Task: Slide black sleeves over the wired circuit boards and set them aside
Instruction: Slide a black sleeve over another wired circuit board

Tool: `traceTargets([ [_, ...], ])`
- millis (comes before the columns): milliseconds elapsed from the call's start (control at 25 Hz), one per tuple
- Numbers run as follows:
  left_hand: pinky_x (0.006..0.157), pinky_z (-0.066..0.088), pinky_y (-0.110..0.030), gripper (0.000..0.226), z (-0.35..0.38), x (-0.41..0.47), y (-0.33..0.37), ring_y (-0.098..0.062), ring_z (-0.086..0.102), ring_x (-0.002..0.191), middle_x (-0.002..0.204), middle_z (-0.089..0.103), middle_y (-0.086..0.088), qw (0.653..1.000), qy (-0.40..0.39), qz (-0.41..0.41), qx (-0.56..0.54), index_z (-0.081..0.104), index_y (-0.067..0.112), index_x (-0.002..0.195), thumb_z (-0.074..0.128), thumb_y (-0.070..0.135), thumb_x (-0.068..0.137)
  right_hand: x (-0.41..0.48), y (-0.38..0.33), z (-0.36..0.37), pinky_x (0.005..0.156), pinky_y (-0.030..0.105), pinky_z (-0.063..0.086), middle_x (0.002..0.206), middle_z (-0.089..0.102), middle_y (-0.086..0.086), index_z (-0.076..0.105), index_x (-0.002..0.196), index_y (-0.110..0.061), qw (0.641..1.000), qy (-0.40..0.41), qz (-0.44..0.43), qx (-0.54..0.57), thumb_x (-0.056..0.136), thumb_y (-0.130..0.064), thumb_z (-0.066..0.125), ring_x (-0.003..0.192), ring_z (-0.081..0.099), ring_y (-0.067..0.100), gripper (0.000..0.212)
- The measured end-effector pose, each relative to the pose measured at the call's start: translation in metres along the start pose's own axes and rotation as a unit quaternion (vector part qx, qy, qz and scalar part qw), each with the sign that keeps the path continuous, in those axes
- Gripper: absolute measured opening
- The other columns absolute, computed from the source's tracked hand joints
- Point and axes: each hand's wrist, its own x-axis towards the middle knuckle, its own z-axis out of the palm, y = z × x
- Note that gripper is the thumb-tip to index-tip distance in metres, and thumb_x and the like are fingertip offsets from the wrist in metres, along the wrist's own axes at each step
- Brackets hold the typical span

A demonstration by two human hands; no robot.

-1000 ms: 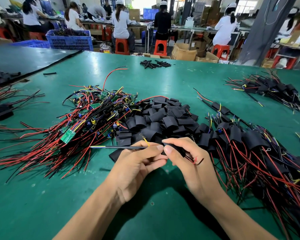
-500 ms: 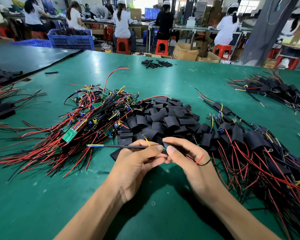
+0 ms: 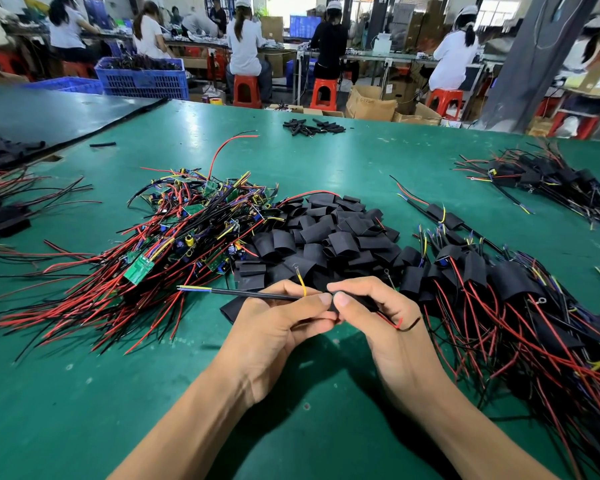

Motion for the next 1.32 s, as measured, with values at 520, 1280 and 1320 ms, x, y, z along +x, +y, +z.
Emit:
traceTargets([
  [520, 0.046, 0.038, -0.022, 0.022, -0.003, -0.001, 0.004, -0.013, 0.054, 0.051, 0.074, 0.059, -0.003, 0.998, -0.019, -0.067, -0.004, 0.068, 0.024, 0.076, 0.077, 0.008, 0.065, 0.005, 0.003, -0.004, 0.09, 0.03, 0.054, 0.115, 0.073, 0.006, 0.064, 0.122, -0.032, 0.993, -0.061, 0.041, 0.095, 0.08, -0.027, 0.075, 0.106, 0.07, 0.023, 0.044],
  [1280, 0.039, 0.02, -0.016, 0.037, -0.006, -0.007, 0.007, -0.009, 0.037, 0.041, 0.06, 0.044, -0.004, 0.993, -0.045, -0.107, 0.022, 0.051, 0.017, 0.061, 0.086, 0.029, 0.07, 0.0, -0.003, -0.002, 0.079, 0.027, 0.056, 0.107, 0.074, 0.011, 0.059, 0.121, -0.013, 0.98, -0.156, 0.074, 0.096, 0.086, -0.012, 0.074, 0.088, 0.073, 0.022, 0.038],
  [1320, 0.037, 0.021, -0.015, 0.039, -0.006, -0.006, 0.008, -0.009, 0.039, 0.04, 0.054, 0.043, -0.002, 0.993, -0.042, -0.107, 0.026, 0.047, 0.017, 0.061, 0.083, 0.032, 0.068, -0.001, -0.001, 0.0, 0.08, 0.028, 0.057, 0.108, 0.074, 0.011, 0.059, 0.122, -0.014, 0.978, -0.171, 0.071, 0.091, 0.089, -0.011, 0.073, 0.091, 0.074, 0.024, 0.036],
])
